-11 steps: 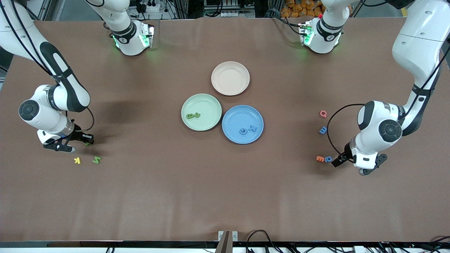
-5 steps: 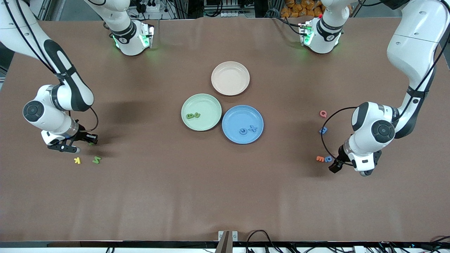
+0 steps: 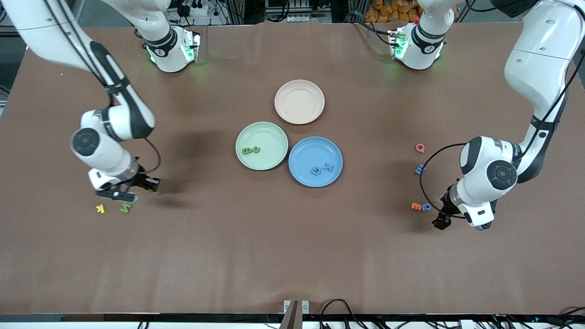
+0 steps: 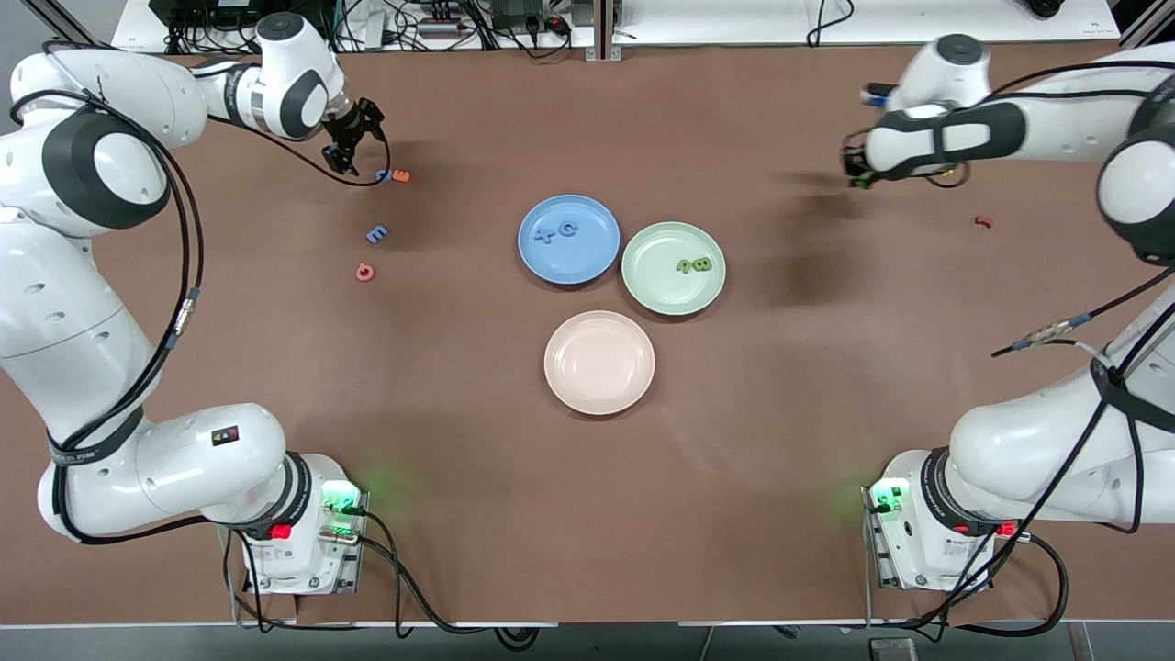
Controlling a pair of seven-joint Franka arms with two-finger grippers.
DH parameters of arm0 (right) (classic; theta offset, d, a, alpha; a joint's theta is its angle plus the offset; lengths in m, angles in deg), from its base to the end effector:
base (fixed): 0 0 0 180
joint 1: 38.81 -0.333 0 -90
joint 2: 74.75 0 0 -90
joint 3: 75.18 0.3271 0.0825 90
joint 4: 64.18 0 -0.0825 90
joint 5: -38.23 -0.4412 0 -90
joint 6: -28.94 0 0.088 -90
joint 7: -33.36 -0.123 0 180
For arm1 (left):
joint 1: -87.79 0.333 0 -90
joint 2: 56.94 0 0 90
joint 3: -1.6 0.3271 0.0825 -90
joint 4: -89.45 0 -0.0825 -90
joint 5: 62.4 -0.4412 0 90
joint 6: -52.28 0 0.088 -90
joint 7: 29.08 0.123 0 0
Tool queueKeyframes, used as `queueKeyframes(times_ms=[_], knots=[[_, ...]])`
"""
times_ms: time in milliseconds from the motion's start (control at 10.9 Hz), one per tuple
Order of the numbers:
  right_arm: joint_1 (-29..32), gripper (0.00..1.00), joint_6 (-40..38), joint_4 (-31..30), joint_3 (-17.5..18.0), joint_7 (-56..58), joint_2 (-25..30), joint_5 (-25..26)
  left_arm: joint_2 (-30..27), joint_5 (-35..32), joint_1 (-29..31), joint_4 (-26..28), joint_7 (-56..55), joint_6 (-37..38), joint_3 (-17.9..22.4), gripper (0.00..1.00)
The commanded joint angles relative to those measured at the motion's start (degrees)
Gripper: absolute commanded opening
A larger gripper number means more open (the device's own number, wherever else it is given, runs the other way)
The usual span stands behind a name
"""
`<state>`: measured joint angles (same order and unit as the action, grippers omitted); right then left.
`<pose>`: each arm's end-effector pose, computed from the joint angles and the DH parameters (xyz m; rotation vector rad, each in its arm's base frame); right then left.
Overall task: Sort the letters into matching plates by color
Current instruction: 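Drop the d on the green plate while the left gripper grasps the a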
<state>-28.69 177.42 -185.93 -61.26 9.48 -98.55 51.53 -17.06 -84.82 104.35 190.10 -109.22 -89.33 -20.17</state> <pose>0.6193 0.0470 0.1711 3.1133 -0.2804 0.1189 0.7147 -0.0473 0.1524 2.6359 1.6155 0.1184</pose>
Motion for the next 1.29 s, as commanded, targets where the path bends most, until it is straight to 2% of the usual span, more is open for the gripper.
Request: queueKeyframes(times_ms=[0,92,368,829,921,1013,1105,1197], knots=[[-10.88,0.12,-6.59,0.10,-0.56,-2.57,4.36,-6.34,1.95,2.46,-0.99,-2.74,-8.50,0.11,0.24,1.00],[-14.48,0.12,-9.93,1.59,-0.73,-4.06,4.72,-7.75,2.12,2.65,-1.26,-2.74,-9.84,0.11,0.24,1.00],[-23.28,0.12,-16.72,5.81,-0.65,-8.72,4.46,-7.77,2.39,2.82,-1.35,-2.74,-12.22,0.11,0.24,1.00],[-32.88,0.12,-17.96,8.10,-0.73,-16.45,1.83,-7.59,4.32,2.82,-1.96,-2.74,-16.96,-0.16,0.24,0.94],[-33.67,0.12,-17.96,8.80,-0.73,-17.68,0.96,-7.24,4.32,2.82,-2.23,-2.74,-17.32,-0.16,0.24,0.92],[-33.94,0.13,-17.96,9.33,-0.73,-17.95,0.34,-7.24,4.41,3.00,-2.40,-2.74,-17.41,-0.16,0.24,0.85],[-34.03,0.17,-17.96,9.51,-0.73,-17.96,0.07,-7.15,4.41,2.91,-2.67,-2.74,-17.41,-0.16,0.24,0.81],[-34.03,0.23,-17.96,9.60,-0.73,-17.96,0.07,-7.15,4.41,2.82,-2.75,-2.74,-17.41,-0.16,0.24,0.72]])
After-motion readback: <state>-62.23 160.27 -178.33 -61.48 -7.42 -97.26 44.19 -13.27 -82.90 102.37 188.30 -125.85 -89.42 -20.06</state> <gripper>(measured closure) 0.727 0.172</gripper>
